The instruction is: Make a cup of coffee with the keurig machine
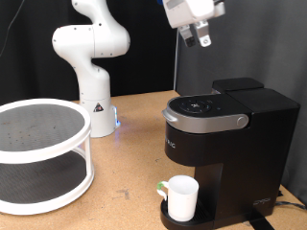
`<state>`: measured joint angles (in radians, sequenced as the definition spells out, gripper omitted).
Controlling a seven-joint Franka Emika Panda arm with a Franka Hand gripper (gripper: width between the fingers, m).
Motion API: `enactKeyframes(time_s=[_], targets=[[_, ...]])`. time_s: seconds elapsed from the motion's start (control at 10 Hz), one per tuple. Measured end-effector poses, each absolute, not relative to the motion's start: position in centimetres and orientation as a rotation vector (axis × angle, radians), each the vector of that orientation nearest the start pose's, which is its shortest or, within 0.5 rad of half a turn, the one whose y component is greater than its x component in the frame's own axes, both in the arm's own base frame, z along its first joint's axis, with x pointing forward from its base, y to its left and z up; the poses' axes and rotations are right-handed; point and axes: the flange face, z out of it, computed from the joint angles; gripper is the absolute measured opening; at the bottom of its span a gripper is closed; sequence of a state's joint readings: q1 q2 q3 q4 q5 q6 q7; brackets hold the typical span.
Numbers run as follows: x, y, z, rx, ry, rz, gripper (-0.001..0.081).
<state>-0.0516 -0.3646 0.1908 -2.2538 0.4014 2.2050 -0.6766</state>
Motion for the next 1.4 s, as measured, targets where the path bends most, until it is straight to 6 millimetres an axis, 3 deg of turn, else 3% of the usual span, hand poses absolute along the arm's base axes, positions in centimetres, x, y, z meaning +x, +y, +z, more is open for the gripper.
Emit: enactKeyframes(time_s=[0.6,0.9,1.1,1.2,1.3,1.4], targets=[[49.1,10.4,51.9,-2.76,-0.987,-0.45,0.08],[49.1,10.2,49.4,-2.799,-1.032,-0.462,0.08],[48.9,10.0,47.3,-2.815,-1.064,-0.478,0.0752],[48.8,9.9,46.6,-2.819,-1.076,-0.481,0.0577],[48.8,9.9,46.1,-2.825,-1.086,-0.483,0.0577],[48.9,10.0,45.7,-2.829,-1.097,-0.488,0.0394]])
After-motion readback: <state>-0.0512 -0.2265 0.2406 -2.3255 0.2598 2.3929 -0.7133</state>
